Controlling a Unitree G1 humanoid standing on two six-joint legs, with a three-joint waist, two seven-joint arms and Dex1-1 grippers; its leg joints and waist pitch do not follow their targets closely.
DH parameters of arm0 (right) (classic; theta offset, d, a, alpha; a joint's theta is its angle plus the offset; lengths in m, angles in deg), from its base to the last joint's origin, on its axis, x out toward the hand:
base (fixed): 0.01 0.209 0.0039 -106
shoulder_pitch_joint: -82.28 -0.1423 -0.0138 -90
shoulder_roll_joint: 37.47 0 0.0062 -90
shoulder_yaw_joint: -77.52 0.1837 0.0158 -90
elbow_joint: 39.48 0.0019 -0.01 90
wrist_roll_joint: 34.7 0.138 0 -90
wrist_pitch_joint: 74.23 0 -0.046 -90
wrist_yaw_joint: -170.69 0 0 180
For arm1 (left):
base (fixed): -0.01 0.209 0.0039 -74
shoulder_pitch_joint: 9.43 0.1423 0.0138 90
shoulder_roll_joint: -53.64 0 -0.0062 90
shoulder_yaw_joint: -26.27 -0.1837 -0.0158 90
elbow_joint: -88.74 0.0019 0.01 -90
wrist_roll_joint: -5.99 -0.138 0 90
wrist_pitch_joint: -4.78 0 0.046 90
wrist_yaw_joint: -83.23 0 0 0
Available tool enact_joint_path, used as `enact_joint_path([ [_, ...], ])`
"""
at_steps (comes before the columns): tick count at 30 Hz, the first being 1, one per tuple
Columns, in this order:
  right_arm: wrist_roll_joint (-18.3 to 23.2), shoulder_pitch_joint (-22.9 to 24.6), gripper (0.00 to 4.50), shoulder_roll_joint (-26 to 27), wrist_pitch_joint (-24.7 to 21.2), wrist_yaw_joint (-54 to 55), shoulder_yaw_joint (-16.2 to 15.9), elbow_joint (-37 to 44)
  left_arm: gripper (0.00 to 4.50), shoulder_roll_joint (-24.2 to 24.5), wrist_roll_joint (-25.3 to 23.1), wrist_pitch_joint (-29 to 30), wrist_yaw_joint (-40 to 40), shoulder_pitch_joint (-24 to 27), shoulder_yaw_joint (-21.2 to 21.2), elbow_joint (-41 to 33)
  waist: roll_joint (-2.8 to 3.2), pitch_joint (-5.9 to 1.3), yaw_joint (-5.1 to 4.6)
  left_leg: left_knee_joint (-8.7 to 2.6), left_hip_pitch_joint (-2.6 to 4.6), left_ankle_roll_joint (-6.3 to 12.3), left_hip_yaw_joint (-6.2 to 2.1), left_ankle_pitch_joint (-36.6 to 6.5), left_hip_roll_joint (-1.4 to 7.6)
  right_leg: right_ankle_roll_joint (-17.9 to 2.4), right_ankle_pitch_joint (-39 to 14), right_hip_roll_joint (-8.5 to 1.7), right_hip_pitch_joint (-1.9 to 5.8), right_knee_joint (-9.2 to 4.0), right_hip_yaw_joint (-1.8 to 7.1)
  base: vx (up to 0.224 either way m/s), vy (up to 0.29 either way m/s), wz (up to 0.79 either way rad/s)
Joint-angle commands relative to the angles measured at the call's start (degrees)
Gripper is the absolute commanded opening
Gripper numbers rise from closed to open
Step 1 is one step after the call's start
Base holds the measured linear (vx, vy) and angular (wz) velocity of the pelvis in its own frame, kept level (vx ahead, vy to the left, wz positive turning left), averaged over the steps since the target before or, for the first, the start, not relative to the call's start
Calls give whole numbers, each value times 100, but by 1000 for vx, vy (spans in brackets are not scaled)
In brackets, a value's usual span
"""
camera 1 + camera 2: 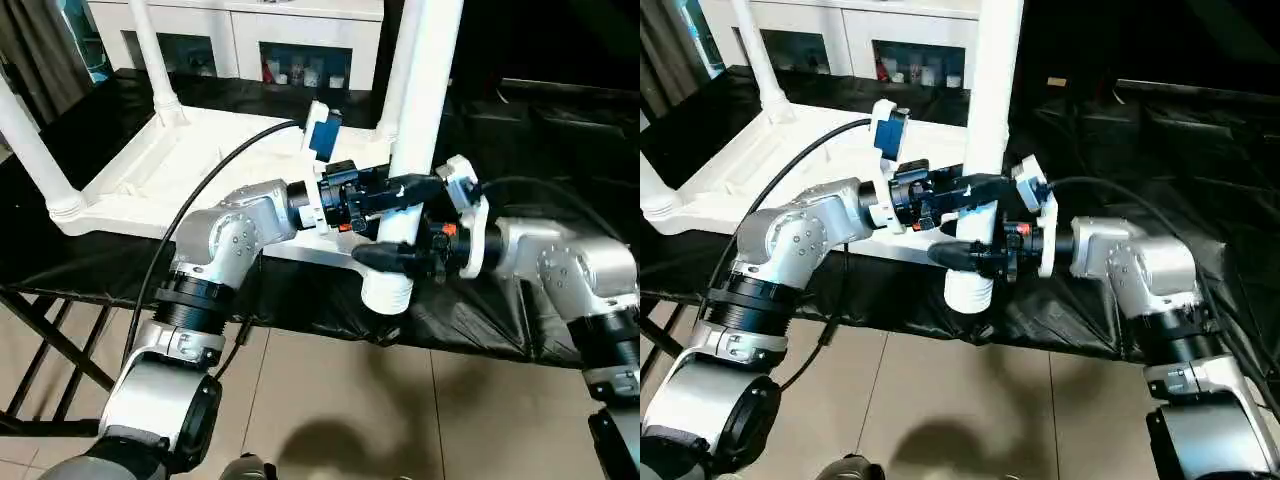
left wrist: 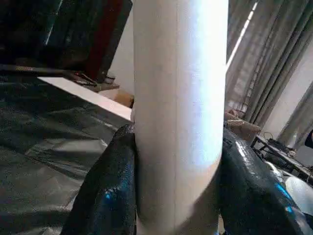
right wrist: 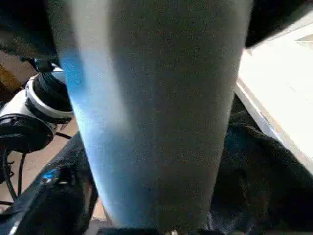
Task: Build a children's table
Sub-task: Pick table leg
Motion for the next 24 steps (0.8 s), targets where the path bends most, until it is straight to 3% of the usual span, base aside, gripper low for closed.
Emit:
enact_joint_path([
  [1,-33,-50,344,1,-62,-65,7,-49,190,-4,32,39,-56,19,4,-158,-110,-485,16,-351,140,266,-89,-423,203,-1520,-294,-313,332,-357,230,0,0,0],
  [15,-143,21,224,-16,-104,-188,-46,-35,190,43,21,-6,-68,-58,90,1,-105,-483,16,-355,141,244,-92,-488,206,-1527,-341,-311,332,-366,227,0,0,0],
  [21,-161,78,196,22,-114,-168,-50,23,190,40,-32,-91,-29,-56,81,-9,-103,-485,16,-354,141,237,-91,-472,204,-1527,-321,-311,331,-362,228,0,0,0],
  [23,-169,96,194,43,-105,-136,-46,37,260,28,-47,-135,-18,-53,79,-22,-105,-485,15,-354,143,241,-91,-470,204,-1538,-294,-312,330,-363,229,0,0,0],
  [24,-169,109,194,49,-99,-130,-46,54,260,7,-41,-120,45,-63,105,-4,-104,-487,17,-352,145,241,-90,-471,204,-1540,-288,-313,332,-362,230,0,0,0],
])
